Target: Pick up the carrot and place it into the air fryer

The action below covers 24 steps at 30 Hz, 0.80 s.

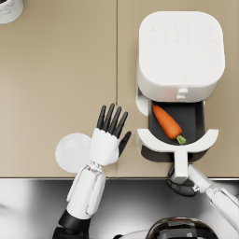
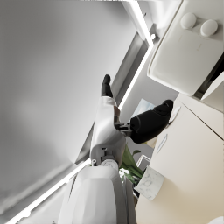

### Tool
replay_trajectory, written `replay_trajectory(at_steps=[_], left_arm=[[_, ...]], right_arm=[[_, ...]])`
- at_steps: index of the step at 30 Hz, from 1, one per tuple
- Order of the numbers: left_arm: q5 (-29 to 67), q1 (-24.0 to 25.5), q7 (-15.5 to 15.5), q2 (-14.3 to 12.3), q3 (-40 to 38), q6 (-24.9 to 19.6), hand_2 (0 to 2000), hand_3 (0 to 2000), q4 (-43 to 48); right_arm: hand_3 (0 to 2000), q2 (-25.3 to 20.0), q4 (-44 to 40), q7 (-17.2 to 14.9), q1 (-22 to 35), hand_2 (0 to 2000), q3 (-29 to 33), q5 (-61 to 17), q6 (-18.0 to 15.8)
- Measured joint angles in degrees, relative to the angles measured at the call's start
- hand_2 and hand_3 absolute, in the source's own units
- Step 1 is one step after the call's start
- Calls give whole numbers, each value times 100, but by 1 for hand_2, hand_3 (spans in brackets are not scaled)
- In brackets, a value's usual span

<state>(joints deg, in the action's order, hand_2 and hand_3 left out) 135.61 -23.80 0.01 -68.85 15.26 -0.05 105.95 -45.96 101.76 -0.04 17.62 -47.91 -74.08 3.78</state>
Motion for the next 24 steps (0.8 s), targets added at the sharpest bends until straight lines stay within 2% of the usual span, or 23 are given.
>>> replay_trajectory(at_steps=[3, 8, 14, 17, 20, 24], left_arm=[[-1, 580, 0, 186, -696, 2, 0, 0, 478], [-2, 1224, -1, 186, -1655, 4, 0, 0, 907], [-3, 1431, -1, 141, -2156, 5, 0, 0, 1044], [-3, 1472, -1, 125, -2260, 5, 0, 0, 1074], [-4, 1497, -1, 114, -2322, 5, 0, 0, 1072], [-4, 1488, -1, 110, -2286, 5, 0, 0, 1081]], right_arm=[[2000, -182, -223, -8, 152, 2000, 134, -1, -342], [2000, -878, -1074, 11, 411, 2000, 587, -5, -979], [2000, -1720, -2168, -56, 813, 2000, 1155, -15, -1788], [2000, -2251, -2805, -33, 1032, 2000, 1569, -19, -2075], [2000, -2719, -3246, -100, 1113, 2000, 2014, -29, -2217], [2000, -3283, -3601, -127, 1121, 2000, 2606, -30, -2088]])
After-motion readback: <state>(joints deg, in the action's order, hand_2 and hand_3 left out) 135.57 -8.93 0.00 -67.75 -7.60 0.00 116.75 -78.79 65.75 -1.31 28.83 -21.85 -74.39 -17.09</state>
